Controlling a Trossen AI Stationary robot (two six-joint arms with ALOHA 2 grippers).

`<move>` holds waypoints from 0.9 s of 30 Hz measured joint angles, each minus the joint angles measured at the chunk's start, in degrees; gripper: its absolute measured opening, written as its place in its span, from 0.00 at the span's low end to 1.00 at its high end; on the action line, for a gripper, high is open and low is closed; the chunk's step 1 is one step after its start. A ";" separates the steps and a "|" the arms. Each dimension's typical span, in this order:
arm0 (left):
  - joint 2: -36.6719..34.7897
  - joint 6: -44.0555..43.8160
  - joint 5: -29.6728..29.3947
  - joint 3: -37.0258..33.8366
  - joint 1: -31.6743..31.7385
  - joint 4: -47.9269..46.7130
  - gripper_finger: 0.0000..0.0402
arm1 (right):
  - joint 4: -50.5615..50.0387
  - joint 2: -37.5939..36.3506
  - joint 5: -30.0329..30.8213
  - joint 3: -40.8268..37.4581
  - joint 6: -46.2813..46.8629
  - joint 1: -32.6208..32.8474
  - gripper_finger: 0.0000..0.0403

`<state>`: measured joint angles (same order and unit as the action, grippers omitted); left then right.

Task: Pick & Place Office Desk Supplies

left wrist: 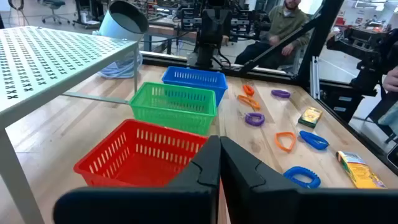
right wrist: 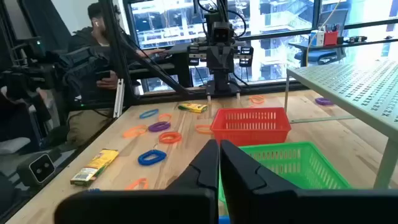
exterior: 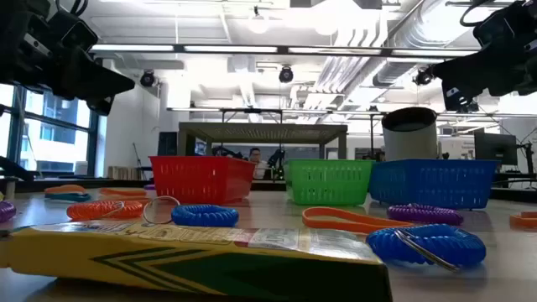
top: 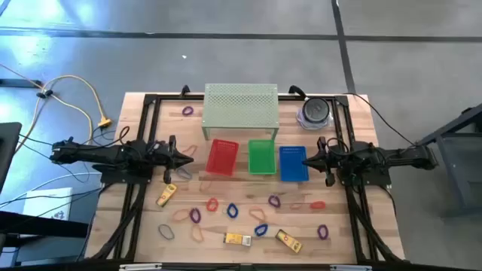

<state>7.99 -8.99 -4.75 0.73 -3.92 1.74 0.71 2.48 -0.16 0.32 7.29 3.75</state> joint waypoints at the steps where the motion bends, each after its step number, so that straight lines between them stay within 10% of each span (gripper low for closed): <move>1: 0.00 0.00 0.01 0.00 0.00 0.00 0.00 | 0.00 0.00 0.00 0.00 -0.07 0.00 0.01; 27: -0.02 0.52 -1.33 0.00 0.07 5.22 0.00 | 0.11 0.00 0.07 0.04 -4.12 0.00 0.01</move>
<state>7.97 -8.47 -6.09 0.73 -3.86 6.96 0.82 2.48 -0.09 0.35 3.18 3.75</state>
